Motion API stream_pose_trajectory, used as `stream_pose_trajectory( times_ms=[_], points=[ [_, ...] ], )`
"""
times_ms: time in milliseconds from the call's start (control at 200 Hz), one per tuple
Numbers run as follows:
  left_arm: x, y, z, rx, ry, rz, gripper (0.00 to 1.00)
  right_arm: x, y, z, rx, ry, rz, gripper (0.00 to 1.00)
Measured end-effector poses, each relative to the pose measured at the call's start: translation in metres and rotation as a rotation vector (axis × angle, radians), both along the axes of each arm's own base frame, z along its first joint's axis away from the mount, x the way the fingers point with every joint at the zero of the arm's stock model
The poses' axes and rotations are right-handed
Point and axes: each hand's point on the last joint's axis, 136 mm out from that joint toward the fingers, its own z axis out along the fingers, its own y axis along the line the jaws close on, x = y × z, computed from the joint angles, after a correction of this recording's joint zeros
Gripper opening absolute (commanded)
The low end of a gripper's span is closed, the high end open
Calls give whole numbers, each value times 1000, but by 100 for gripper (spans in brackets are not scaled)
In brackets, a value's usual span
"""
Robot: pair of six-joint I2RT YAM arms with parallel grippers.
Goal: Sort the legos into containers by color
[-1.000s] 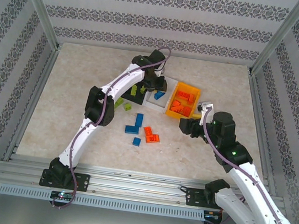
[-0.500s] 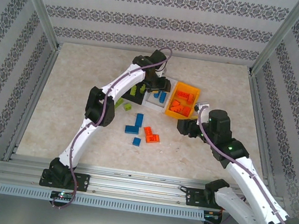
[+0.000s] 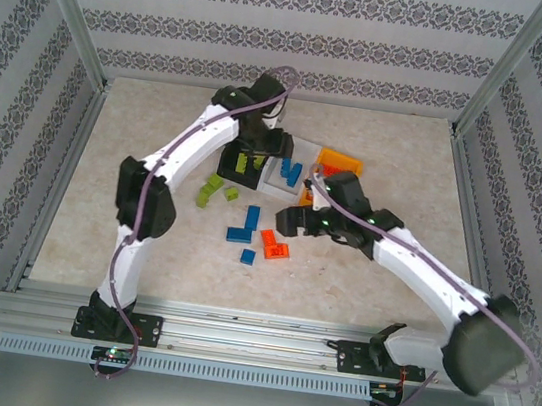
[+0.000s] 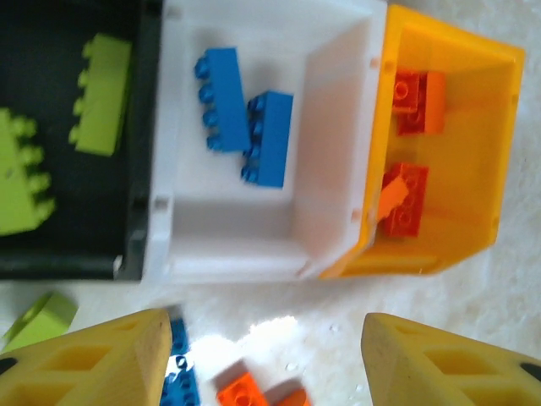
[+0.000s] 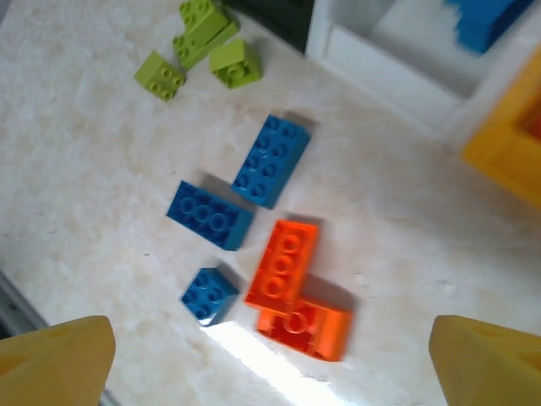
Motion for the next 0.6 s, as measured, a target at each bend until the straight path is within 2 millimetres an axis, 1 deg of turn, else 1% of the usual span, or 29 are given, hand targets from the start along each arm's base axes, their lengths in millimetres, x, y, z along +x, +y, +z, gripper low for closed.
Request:
stream_pose_trajectory(
  times_ms=[100,185,295,350,405,500,600],
  points=[
    [-24,30,-5,18,19,37,62,12,22,-11,-22,112,0,98],
    [-42,66,-15,32,37,101,62,22,37,-22,-55,173,-1,98],
    [-63,113,-25,48,55,194,62,24,52,-39,-125,230,0,98],
    [-73,130,-26,55,52,230,63,27,61,-44,-171,249,-6,98],
    [-82,140,-24,54,43,249,63,31,72,-49,-215,261,-9,98],
    [-97,150,-18,48,25,263,63,39,89,-59,-287,267,-18,98],
    [-105,157,-12,40,4,276,63,39,93,-76,-360,292,-39,94]
  ],
)
